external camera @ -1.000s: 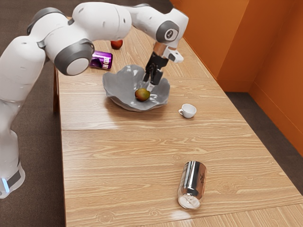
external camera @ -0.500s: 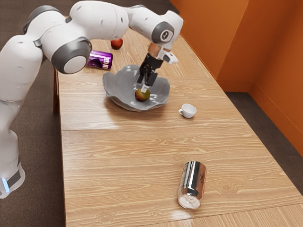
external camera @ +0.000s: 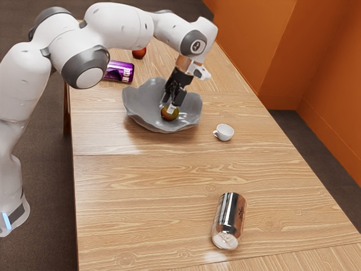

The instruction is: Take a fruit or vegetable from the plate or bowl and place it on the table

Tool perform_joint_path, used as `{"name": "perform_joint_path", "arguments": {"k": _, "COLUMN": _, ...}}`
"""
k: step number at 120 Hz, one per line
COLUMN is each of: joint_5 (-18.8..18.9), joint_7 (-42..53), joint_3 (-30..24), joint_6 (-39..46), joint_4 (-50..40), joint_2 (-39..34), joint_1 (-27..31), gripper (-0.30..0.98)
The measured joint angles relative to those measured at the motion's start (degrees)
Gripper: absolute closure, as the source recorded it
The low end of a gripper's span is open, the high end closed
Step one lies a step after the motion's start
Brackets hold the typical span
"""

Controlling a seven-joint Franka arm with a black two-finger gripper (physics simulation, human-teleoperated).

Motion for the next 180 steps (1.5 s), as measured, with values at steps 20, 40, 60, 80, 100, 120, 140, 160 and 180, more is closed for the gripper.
{"name": "perform_joint_path", "arguments": {"k": 20, "joint_5": -0.2, "joint_7": -0.3, "joint_3": -0.4, "joint_6": 0.3, "joint_4": 0.0, "joint_2": 0.4, "joint_1": -0.3, "gripper": 0.00}}
{"name": "perform_joint_path", "arguments": {"k": 40, "joint_5": -0.2, "joint_7": -0.5, "joint_3": -0.4, "joint_6": 0.7, "joint_4": -1.0, "joint_2": 0.5, "joint_1": -0.3, "gripper": 0.00}}
{"name": "perform_joint_path", "arguments": {"k": 60, "joint_5": -0.3, "joint_7": -0.7, "joint_3": -0.5, "joint_6": 1.1, "joint_4": -1.2, "joint_2": 0.5, "joint_1": -0.8, "gripper": 0.00}}
{"name": "perform_joint_path", "arguments": {"k": 80, "joint_5": -0.5, "joint_7": -0.8, "joint_3": -0.5, "joint_6": 1.5, "joint_4": -1.2, "joint_2": 1.1, "joint_1": -0.9, "gripper": 0.00}}
{"name": "perform_joint_path", "arguments": {"k": 100, "joint_5": -0.9, "joint_7": -0.9, "joint_3": -0.9, "joint_6": 2.0, "joint_4": -1.2, "joint_2": 1.7, "joint_1": -0.9, "gripper": 0.00}}
{"name": "perform_joint_path", "arguments": {"k": 120, "joint_5": -1.0, "joint_7": -0.9, "joint_3": -0.8, "joint_6": 2.2, "joint_4": -1.2, "joint_2": 2.0, "joint_1": -0.3, "gripper": 0.04}}
{"name": "perform_joint_path", "arguments": {"k": 140, "joint_5": -1.1, "joint_7": -1.0, "joint_3": -0.8, "joint_6": 2.3, "joint_4": -1.2, "joint_2": 2.0, "joint_1": -0.4, "gripper": 0.23}}
{"name": "perform_joint_path", "arguments": {"k": 160, "joint_5": -0.8, "joint_7": -1.0, "joint_3": -0.8, "joint_6": 2.5, "joint_4": -1.2, "joint_2": 2.0, "joint_1": -0.6, "gripper": 0.34}}
{"name": "perform_joint_path", "arguments": {"k": 180, "joint_5": -0.4, "joint_7": -1.0, "joint_3": -0.8, "joint_6": 2.6, "joint_4": -1.1, "joint_2": 2.0, "joint_1": -0.8, "gripper": 0.35}}
